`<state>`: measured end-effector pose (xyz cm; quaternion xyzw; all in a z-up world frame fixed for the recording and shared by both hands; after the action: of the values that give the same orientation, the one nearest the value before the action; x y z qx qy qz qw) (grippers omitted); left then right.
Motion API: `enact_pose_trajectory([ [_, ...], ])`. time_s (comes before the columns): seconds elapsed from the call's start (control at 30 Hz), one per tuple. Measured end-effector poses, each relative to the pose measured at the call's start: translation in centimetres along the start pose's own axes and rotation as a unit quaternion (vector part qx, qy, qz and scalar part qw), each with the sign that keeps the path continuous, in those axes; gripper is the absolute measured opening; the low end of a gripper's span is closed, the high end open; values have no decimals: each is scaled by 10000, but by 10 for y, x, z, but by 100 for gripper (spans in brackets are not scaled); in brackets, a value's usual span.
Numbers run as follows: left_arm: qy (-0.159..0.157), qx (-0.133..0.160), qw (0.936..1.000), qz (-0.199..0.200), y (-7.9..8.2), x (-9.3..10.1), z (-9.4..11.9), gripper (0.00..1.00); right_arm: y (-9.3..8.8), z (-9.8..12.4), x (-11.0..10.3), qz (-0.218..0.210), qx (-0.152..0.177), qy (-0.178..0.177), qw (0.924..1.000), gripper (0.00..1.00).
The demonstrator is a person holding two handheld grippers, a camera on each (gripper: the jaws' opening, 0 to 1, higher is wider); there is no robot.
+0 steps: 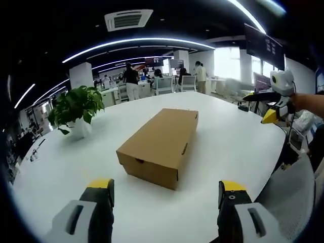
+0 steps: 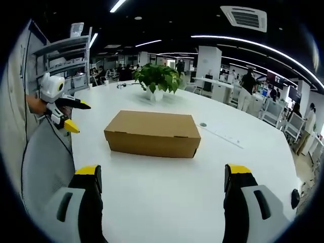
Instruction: Operate the shoe box by opening the lid, removing the specified soft item, and placing it in the target area until the item is outside and the box remains undamaged.
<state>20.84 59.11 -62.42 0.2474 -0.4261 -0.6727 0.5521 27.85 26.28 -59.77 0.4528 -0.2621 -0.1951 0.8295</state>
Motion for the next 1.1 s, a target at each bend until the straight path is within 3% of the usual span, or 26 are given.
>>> enact_pose_trajectory([
  [0.13,24,60,10000,-55,3,5,-9,85,1,-8,8,16,79,42,10000,90],
  [0.43,71,53,9999,-107,3,15,-28,85,-3,-26,25,115,144,178,9997,90],
  [0.67,118,25,9999,-46,-1,18,-41,80,-8,-45,38,245,181,398,9987,89],
  [1.1,442,88,9988,189,-4,14,-65,69,-19,-93,62,364,270,744,9962,77],
])
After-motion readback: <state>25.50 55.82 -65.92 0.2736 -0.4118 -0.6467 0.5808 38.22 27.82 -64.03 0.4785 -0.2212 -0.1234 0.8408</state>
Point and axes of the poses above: the point that each gripper's makers call its tool centre point, and the gripper's own axes: z roughly backward along the fingers, x roughly to its right, y roughly out of its top, the point moved 6 cm from there along z, roughly backward along the fingers, and after that the axes turned 13 degrees about z, right-handed, at the moved point
